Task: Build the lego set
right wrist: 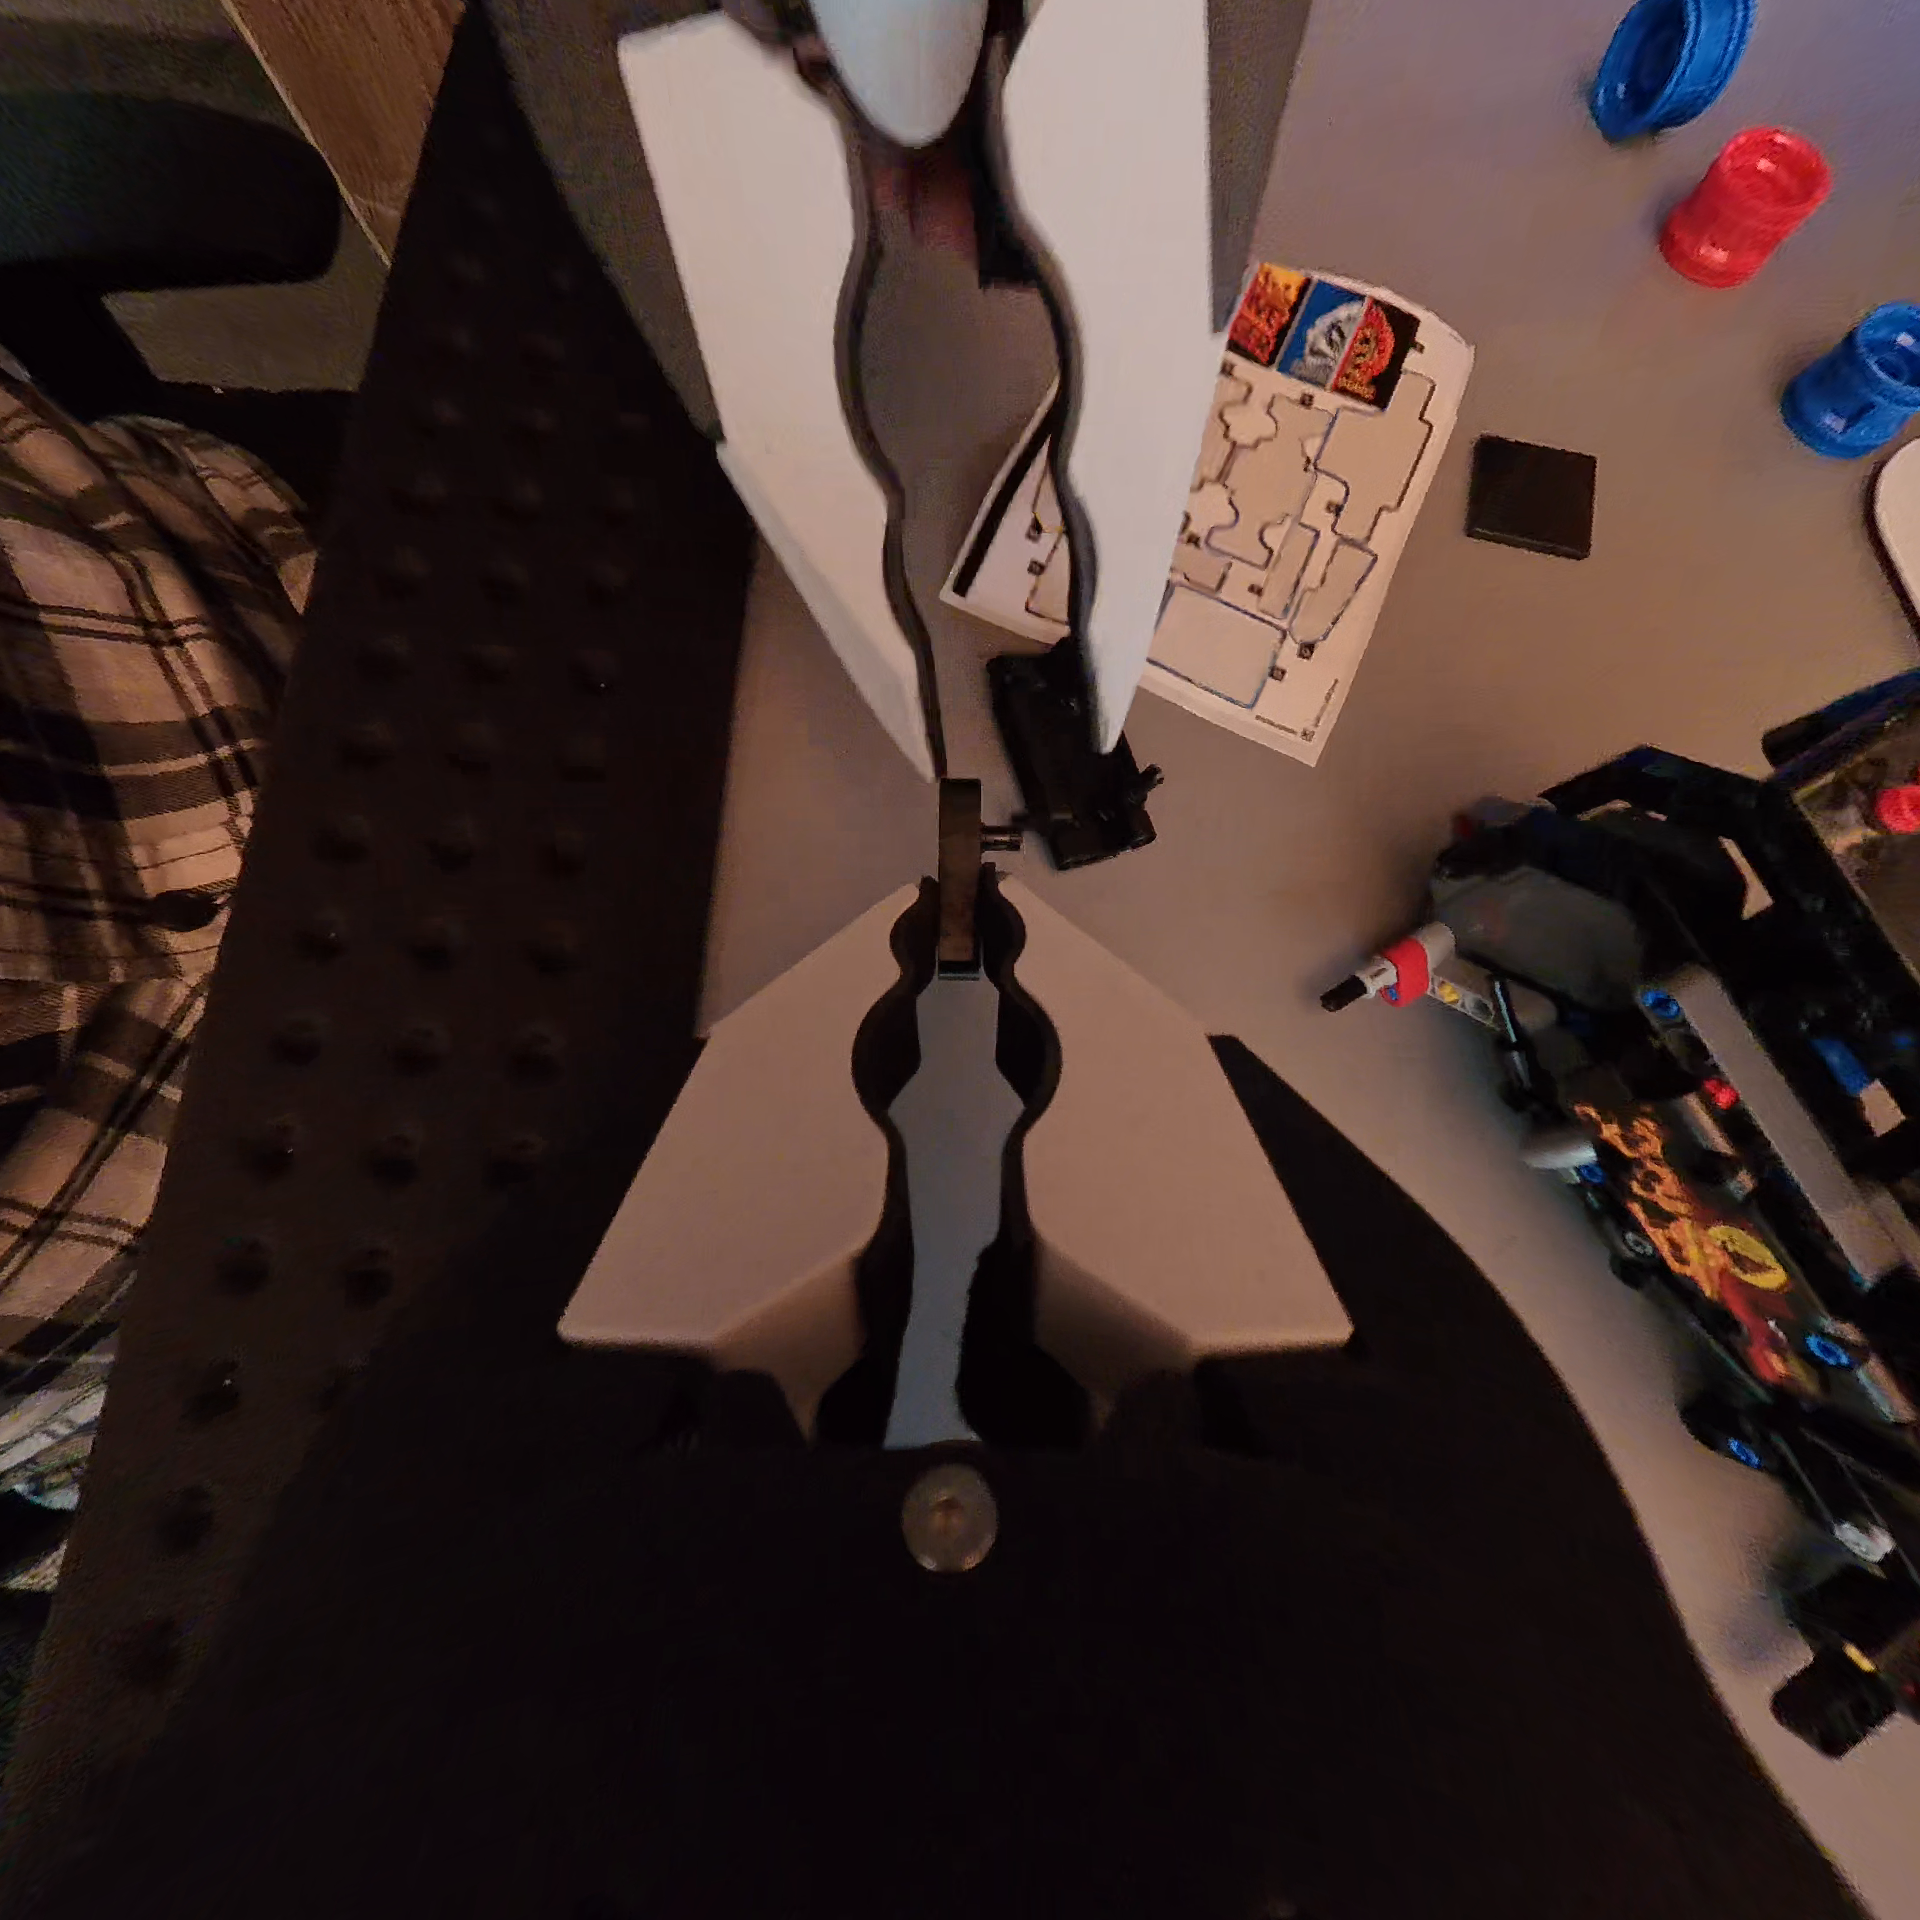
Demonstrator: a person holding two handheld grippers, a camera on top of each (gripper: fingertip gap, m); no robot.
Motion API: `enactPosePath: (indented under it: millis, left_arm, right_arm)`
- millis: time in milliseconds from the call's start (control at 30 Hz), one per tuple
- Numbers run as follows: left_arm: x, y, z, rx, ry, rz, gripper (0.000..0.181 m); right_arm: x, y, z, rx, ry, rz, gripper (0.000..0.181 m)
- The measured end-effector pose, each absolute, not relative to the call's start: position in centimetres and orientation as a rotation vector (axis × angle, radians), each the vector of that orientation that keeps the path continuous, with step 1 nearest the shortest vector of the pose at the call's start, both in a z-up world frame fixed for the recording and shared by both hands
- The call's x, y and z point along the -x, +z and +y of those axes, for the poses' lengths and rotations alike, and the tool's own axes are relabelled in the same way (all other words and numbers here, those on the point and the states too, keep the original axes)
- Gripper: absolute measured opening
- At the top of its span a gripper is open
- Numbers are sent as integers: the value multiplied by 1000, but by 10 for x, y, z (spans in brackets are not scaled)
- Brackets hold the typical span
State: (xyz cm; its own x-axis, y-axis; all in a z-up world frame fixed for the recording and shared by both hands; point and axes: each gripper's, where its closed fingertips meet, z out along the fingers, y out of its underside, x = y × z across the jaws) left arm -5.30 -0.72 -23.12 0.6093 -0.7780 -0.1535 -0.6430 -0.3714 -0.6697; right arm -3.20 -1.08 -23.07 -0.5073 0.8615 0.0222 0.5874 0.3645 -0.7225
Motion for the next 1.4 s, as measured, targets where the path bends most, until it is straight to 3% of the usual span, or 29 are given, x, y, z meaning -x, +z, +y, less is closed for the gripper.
enactPosePath:
  millis: [167, 367, 500, 700, 900, 1100, 1233, 1400]
  left_arm:
    - [49, -235, -12, 1980, -14, 1276, 16]
    - [43, -219, -12, 1774, 133, 1319, 19]
    - [57, -233, -14, 1847, 201, 1348, 15]
    - [101, -248, -16, 2095, 158, 1208, 41]
    - [92, -262, -19, 2244, -65, 1063, 31]
    - [50, -263, -27, 2224, -207, 1057, 44]
    - [60, -258, -19, 2206, -148, 1013, 47]
    - [69, -246, -7, 2153, -76, 972, 54]
  right_arm:
    - [37, -220, -16, 1294, 1098, -2157, 5]
    - [38, -207, -17, 1385, 1334, -2060, 0]
    - [29, -218, -2, 1462, 1248, -2067, 0]
    - [-10, -225, 55, 1593, 854, -1993, 24]
    - [-48, -248, 89, 1771, 664, -1956, 28]
    - [-32, -269, 82, 1875, 695, -1921, 31]
    - [-25, -270, 84, 1886, 656, -1899, 8]
    - [-20, -269, 67, 1819, 722, -1967, 5]
